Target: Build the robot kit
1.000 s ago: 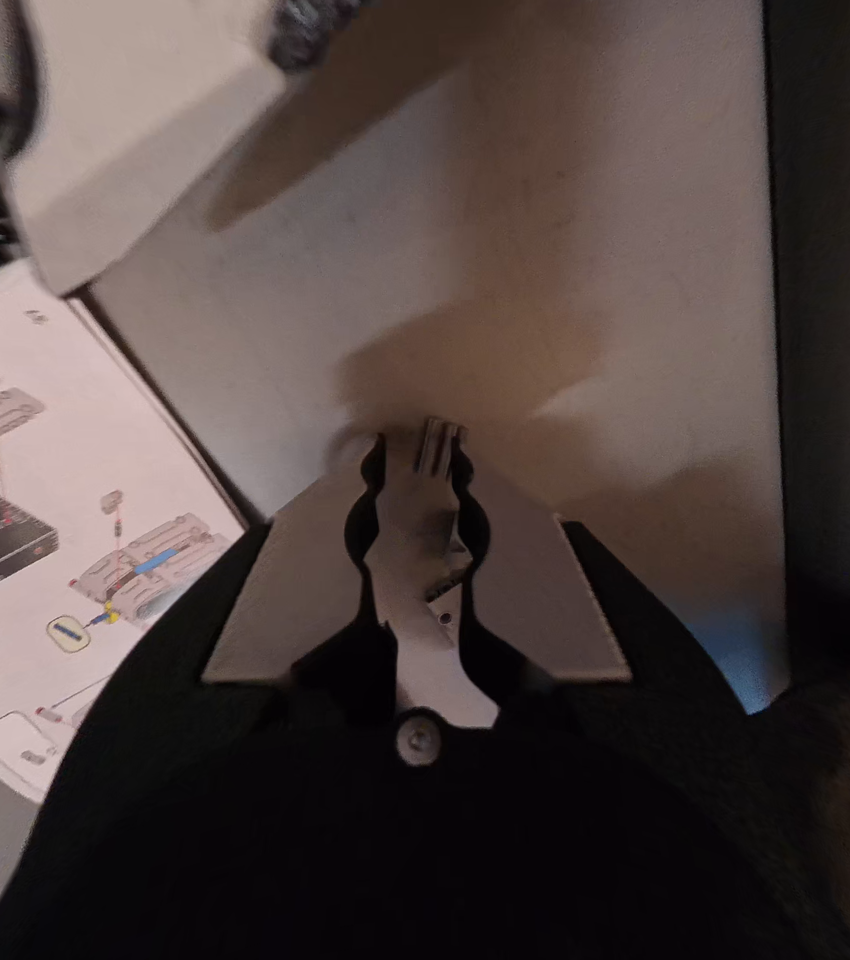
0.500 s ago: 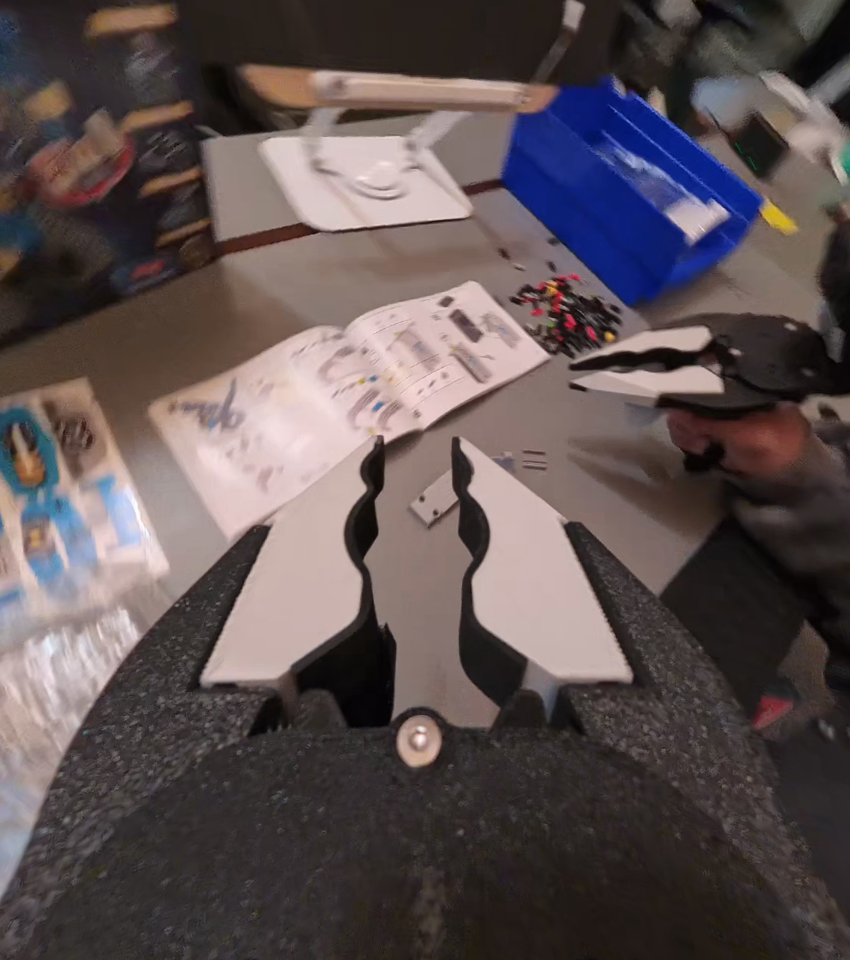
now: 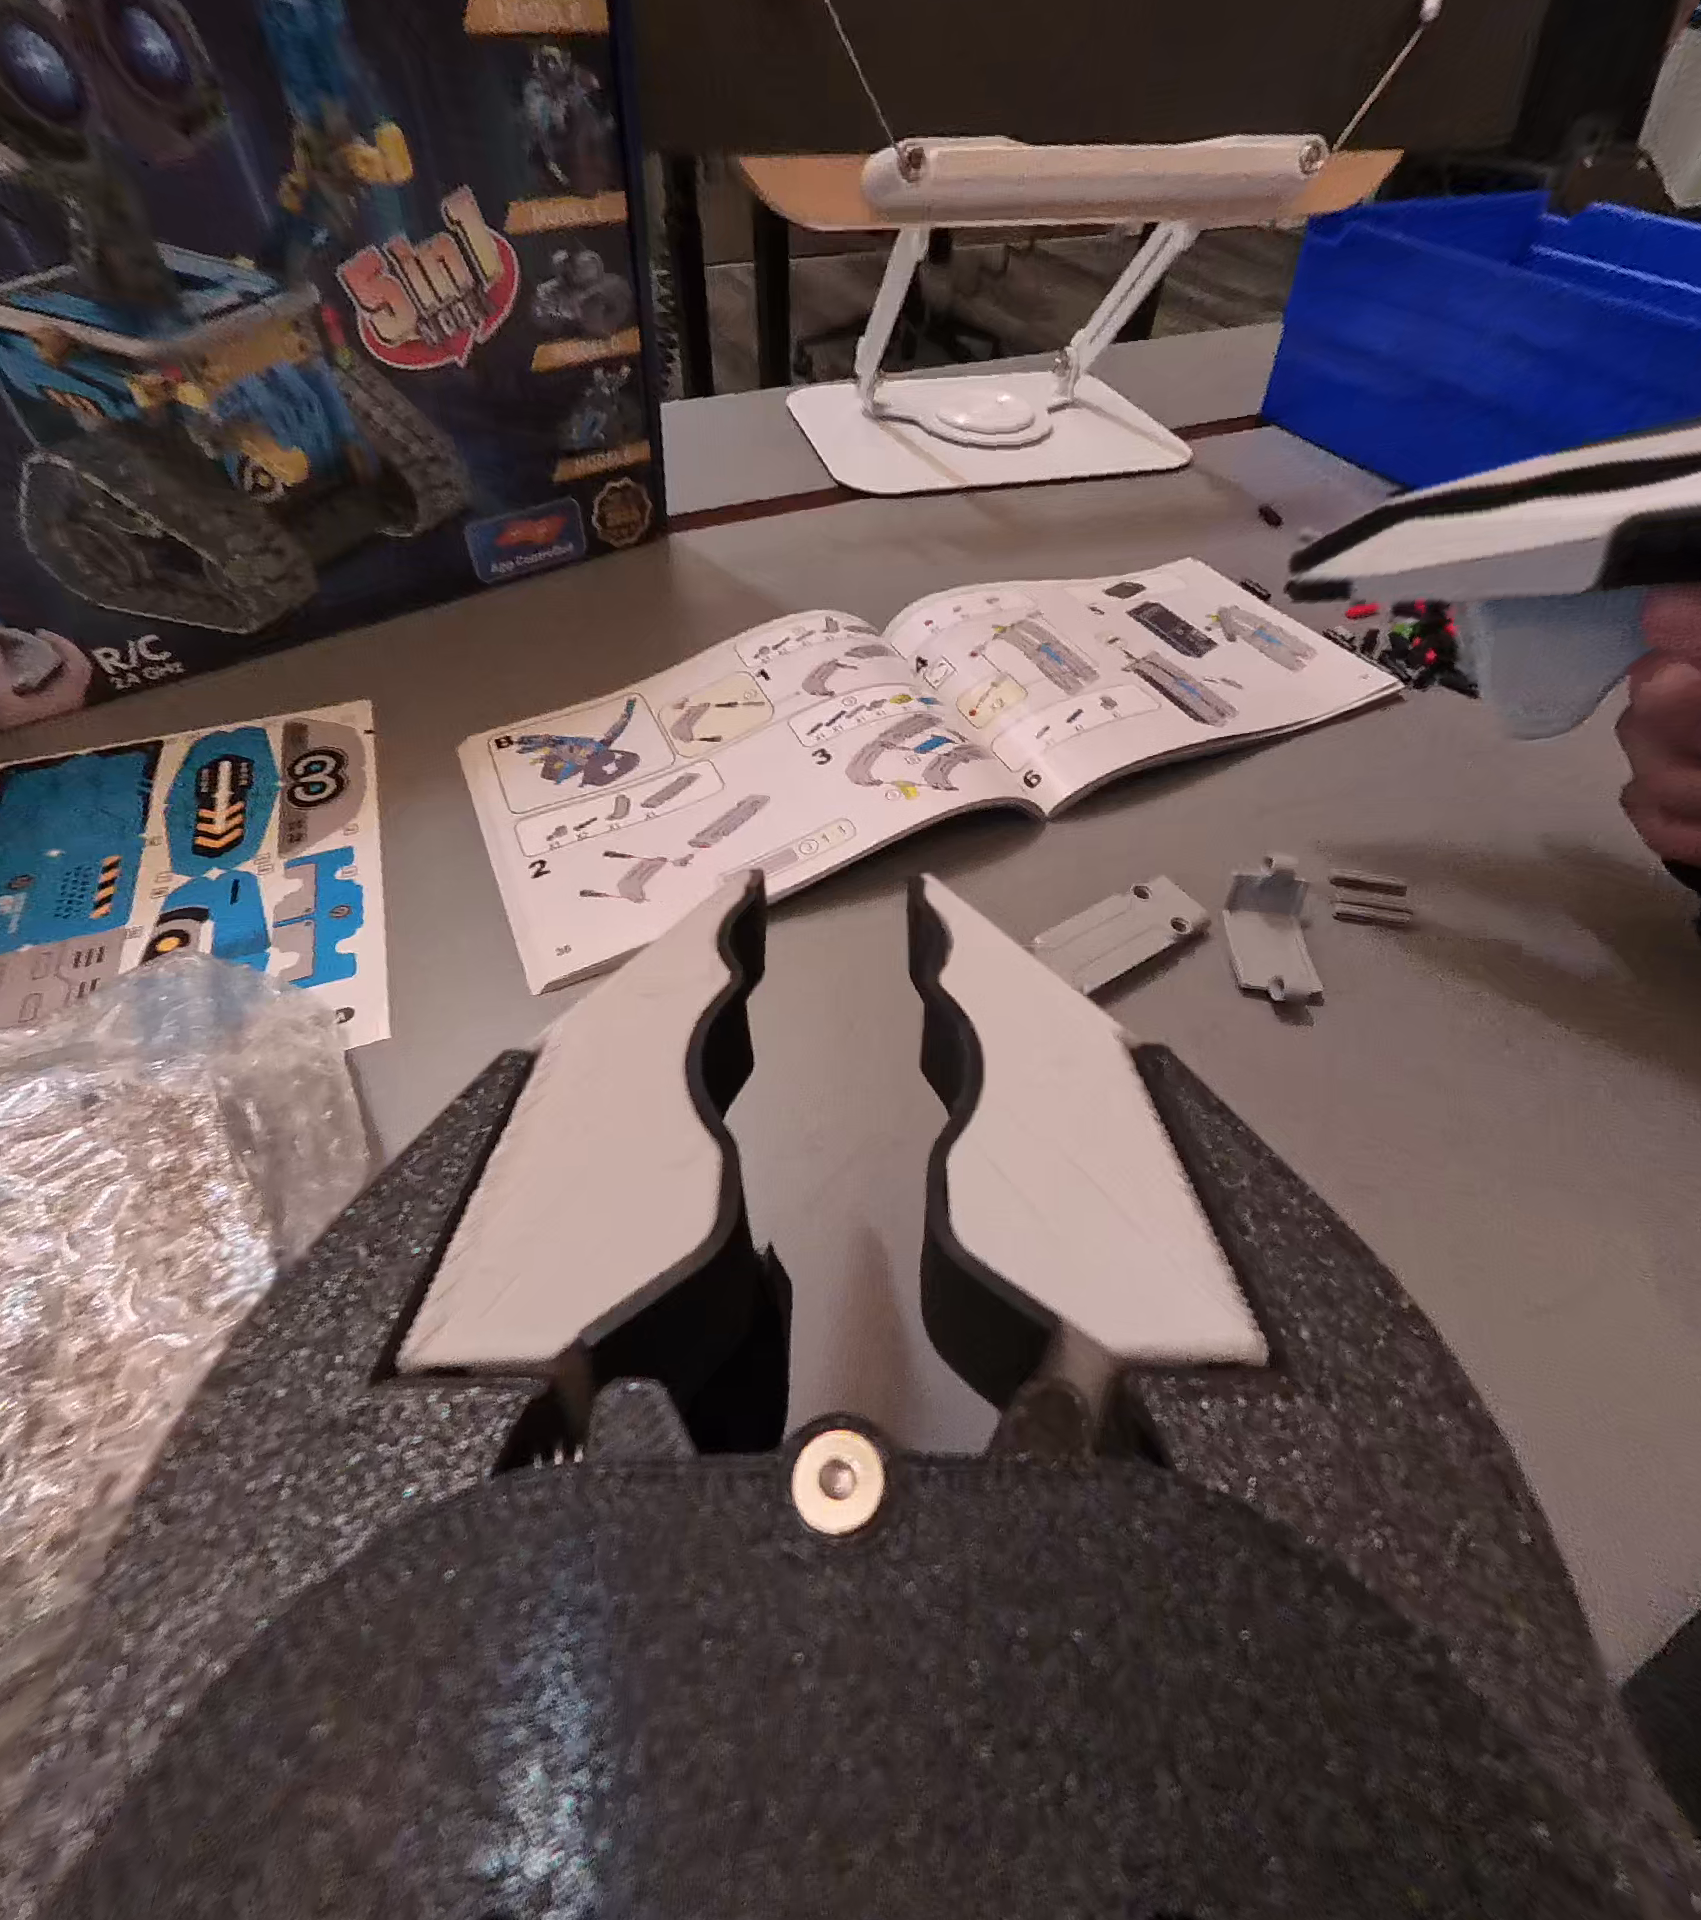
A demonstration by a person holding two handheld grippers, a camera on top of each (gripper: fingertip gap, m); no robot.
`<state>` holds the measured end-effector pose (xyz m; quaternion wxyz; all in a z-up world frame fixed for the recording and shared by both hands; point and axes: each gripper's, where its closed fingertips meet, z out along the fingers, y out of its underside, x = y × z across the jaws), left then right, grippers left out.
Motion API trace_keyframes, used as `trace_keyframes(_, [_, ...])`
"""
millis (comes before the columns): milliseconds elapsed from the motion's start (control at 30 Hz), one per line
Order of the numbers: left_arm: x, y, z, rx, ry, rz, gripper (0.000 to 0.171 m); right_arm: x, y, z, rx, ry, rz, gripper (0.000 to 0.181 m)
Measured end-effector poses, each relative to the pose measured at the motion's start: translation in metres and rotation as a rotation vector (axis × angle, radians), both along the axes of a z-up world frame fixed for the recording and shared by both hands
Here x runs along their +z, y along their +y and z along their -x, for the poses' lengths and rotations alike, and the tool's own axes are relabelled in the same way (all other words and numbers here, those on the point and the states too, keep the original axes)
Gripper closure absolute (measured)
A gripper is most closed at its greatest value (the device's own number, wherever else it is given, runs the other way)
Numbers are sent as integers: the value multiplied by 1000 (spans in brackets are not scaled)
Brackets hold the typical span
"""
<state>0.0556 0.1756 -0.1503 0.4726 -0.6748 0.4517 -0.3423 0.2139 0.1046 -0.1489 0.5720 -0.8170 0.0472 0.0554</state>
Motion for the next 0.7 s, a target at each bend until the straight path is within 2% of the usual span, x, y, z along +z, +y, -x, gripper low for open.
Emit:
trace_keyframes(167, [-4,-7,-5,-46,2,23,144,-29,-12,-12,-51,-74,154,167])
trace_keyframes(233, [-6,-8,-5,-53,9,31,144,-31,-26,-34,-152,-97,181,168])
trace_keyframes(267, [-7,-9,-5,-56,7,37,143,-31,-35,-42,-162,-51,183,168])
trace_keyframes(333, [-8,-11,-5,-65,2,51,143,-40,-55,-77,-267,21,226,157])
trace_keyframes(400, [-14,-14,-6,-83,25,80,143,-47,-77,-115,-386,-7,279,157])
trace_keyframes(500, [-12,-13,-5,-73,17,83,143,-37,-95,-153,-504,-37,304,157])
trace_keyframes(600, [-13,-5,0,-38,15,97,143,-29,-86,-170,-492,0,398,153])
trace_keyframes(700, [-16,4,3,2,21,135,143,-24,-57,-189,-432,-87,509,156])
